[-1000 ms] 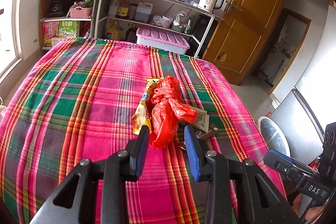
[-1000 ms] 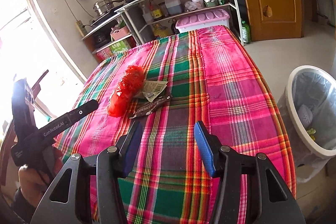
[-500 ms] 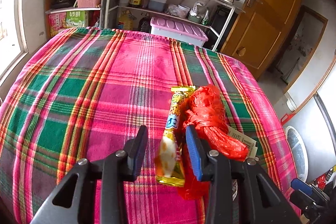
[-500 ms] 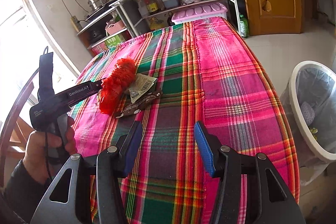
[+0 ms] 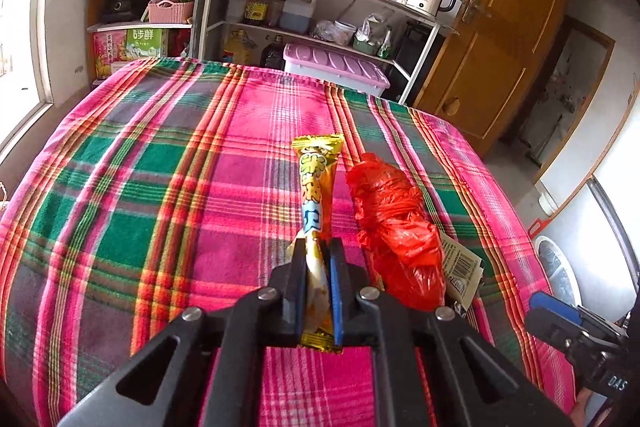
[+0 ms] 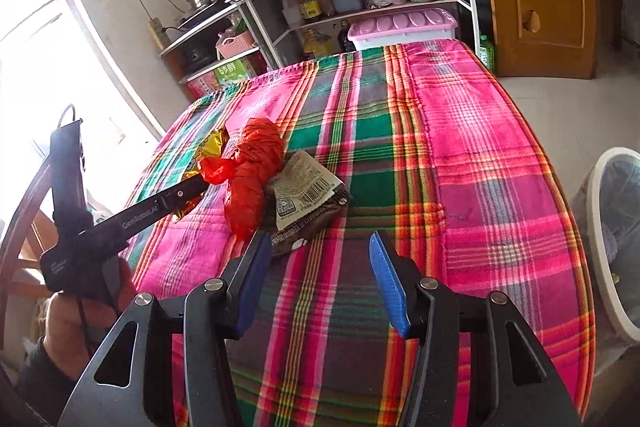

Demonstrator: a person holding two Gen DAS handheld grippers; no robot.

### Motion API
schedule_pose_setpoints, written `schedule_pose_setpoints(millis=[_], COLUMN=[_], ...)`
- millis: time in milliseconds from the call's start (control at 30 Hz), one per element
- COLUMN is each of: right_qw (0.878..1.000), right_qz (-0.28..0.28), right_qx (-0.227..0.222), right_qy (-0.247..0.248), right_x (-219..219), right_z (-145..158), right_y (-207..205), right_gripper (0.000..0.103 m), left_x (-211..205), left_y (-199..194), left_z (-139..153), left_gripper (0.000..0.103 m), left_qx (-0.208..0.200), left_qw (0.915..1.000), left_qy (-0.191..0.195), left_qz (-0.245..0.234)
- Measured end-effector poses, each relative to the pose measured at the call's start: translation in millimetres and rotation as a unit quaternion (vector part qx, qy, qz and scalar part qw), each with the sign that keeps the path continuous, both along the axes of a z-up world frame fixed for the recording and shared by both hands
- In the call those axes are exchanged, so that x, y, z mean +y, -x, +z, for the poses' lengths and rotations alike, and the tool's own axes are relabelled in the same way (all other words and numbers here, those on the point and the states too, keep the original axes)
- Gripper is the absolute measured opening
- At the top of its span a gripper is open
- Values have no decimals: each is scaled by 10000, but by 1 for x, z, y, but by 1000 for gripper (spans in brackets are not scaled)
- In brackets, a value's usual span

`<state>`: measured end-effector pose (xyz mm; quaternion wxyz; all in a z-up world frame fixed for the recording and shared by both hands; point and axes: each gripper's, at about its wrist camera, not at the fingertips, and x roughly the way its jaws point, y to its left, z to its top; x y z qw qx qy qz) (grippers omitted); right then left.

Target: Collect trash

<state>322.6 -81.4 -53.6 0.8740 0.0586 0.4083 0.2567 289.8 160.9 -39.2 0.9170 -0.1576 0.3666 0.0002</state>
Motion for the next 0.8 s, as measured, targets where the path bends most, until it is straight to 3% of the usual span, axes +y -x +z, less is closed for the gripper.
schedule_pose_setpoints(millis=[267,500,700,800], right_qw=[9970,9855,9857,9853], right_qz=[511,1054,1017,966], right_qx=[-231,-232,-272,-313], right_qy=[539,1306,1317,1374], right_x=[40,65,64,63], right_z=[-5,-28,-34,-33], right_y=[-36,-55,-60,-57], right_gripper=[52,53,53,46], left_x=[16,19,20,19], left_y=[22,25,26,27], left_z=[-2,-9,-10,-11], left_gripper=[10,10,10,10], left_qx=[-55,-37,-43,-36], left_qw=[9995,9988,9982,9982], left_qy=[308,487,581,580], left_qz=[37,-85,-132,-139])
